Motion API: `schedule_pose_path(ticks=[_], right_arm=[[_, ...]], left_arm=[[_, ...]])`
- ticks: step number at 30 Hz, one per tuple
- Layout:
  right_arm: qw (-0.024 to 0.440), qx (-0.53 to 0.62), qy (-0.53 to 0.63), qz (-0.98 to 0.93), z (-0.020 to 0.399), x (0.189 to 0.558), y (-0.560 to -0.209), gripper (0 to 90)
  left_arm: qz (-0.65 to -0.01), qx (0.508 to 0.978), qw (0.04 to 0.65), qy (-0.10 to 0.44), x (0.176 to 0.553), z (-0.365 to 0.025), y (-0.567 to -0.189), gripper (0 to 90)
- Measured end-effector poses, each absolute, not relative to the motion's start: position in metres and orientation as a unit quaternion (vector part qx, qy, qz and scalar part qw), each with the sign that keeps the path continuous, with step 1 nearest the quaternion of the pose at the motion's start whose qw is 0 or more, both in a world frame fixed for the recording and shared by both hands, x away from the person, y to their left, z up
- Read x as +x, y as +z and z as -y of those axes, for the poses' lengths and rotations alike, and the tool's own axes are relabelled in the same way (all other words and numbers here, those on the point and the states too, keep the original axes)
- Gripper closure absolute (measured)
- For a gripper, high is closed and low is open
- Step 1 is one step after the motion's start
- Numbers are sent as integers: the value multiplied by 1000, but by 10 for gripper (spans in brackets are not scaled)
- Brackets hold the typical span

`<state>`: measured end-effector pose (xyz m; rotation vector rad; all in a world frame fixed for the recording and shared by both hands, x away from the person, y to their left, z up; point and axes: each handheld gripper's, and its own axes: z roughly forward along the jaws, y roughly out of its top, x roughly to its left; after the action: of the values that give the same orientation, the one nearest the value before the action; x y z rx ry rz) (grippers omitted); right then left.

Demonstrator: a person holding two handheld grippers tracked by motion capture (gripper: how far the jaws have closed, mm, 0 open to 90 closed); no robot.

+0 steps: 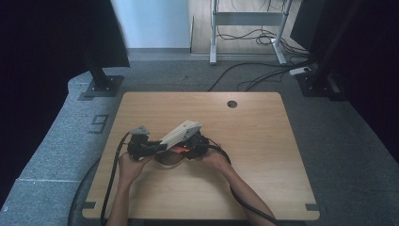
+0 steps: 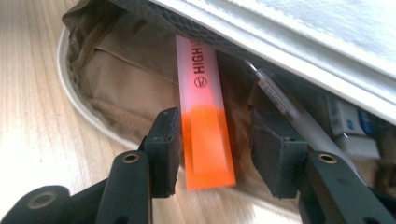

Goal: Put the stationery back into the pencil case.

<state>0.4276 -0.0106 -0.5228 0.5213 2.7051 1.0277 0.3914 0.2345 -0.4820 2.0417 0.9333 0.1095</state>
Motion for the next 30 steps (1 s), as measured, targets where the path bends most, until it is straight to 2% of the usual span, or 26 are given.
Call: schedule_pose_path(ticks=[5, 11, 22, 30], right_arm=[[106, 180, 338, -918, 22, 421, -521, 504], [117, 195, 329, -917, 33, 420, -524, 540], [122, 221, 337, -907, 35, 426, -525, 695], [123, 222, 345, -904, 25, 430, -524, 715]], left_arm=[[-374, 819, 432, 42, 392, -234, -482, 719], [-374, 820, 432, 43, 392, -234, -482, 717], [-373, 820, 433, 42, 391, -234, -483, 712], [-371, 822, 430, 39, 391, -233, -484, 703]])
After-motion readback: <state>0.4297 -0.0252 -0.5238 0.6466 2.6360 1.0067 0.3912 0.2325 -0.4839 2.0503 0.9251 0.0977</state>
